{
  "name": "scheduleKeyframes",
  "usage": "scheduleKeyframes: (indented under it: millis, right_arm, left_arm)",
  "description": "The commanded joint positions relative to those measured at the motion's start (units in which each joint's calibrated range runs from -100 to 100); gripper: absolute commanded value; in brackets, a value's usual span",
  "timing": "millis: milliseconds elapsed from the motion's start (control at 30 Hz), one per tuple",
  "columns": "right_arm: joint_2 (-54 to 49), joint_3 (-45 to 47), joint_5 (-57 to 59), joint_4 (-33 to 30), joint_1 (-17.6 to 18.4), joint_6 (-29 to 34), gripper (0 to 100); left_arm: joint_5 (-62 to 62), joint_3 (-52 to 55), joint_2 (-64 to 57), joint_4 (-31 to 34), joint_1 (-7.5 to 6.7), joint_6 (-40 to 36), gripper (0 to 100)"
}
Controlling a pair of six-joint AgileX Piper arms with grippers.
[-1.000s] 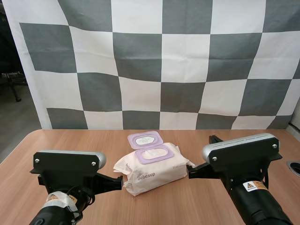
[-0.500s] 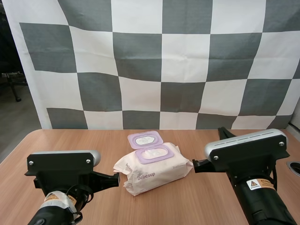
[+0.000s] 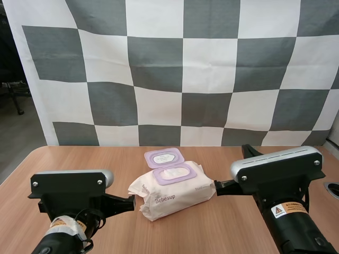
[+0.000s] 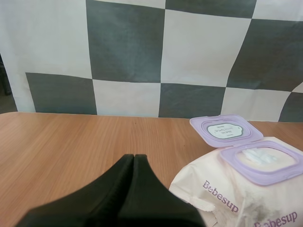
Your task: Open the wet wipes lid
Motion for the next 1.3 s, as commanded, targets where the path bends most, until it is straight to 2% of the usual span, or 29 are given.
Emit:
scheduleKeyframes:
  millis: [0, 100, 233, 433, 600, 900, 1267]
  right_arm:
    - [-0.1, 0.0, 6.0, -0.1, 0.0, 2.0, 0]
    - [-0.1, 0.0, 11.1, -0.1, 0.0, 2.3, 0]
    - [-0.1, 0.0, 17.8, -1.0, 0.0, 6.1, 0]
    - [-0.1, 0.0, 18.6, -1.0, 0.0, 6.4, 0]
    - [-0.1, 0.0, 18.6, -6.2, 0.0, 6.4, 0]
    - [-0.1, 0.0, 18.6, -1.9, 0.0, 6.4, 0]
    - [-0.1, 0.0, 19.5, -1.8, 0.0, 6.4, 0]
  left_arm:
    - [-0.1, 0.0, 0.0, 0.0, 0.01, 0.0, 0]
    - [-0.1, 0.0, 0.0, 0.0, 0.01, 0.0, 0]
    - [-0.1, 0.0, 0.0, 0.0, 0.01, 0.0, 0]
    - [-0.1, 0.0, 0.0, 0.0, 0.01, 0.0, 0]
    - [-0.1, 0.0, 0.0, 0.0, 0.01, 0.0, 0]
    - [-0.1, 0.0, 0.0, 0.0, 0.01, 0.0, 0]
    - [-0.1, 0.0, 0.0, 0.0, 0.01, 0.0, 0]
